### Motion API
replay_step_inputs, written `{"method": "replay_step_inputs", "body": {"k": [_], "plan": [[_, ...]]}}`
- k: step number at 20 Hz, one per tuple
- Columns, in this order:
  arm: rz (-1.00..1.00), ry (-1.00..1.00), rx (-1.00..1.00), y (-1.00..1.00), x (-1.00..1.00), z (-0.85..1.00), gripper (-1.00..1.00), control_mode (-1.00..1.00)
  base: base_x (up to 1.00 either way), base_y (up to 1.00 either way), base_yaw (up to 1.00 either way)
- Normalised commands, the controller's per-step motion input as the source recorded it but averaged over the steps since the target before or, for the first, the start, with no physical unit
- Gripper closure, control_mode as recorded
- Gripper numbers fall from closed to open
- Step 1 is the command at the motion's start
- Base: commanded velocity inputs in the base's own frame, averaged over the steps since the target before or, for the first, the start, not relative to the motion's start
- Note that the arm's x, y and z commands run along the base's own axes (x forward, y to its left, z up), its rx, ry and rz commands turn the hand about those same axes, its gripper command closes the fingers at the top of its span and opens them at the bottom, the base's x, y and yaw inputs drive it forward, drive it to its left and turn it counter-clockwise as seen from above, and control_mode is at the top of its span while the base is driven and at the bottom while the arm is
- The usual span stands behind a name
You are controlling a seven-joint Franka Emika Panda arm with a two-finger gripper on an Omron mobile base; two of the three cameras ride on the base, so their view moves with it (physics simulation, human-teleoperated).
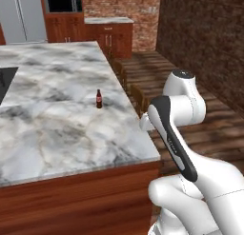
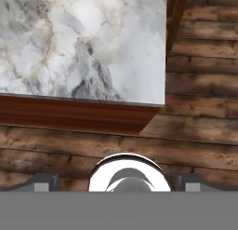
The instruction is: Place the large bottle from the dining counter next to the other large bottle outside the sink, and place the small bottle from the dining counter next to the other small bottle inside the sink.
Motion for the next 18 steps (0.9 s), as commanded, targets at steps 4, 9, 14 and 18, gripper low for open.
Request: {"method": "replay_step_inputs", "body": {"k": [4,9,14,18], "plan": [[0.00,0.00,0.00,0.00,0.00,0.00,-1.00,1.00,0.08,-1.00,0.07],[0.00,0.00,0.00,0.00,0.00,0.00,-1.00,1.00,0.06,-1.00,0.15],[0.00,0.00,0.00,0.00,0.00,0.00,-1.00,1.00,0.27,-1.00,0.47],[0.00,0.00,0.00,0.00,0.00,0.00,-1.00,1.00,0.09,-0.93,0.62]]}}
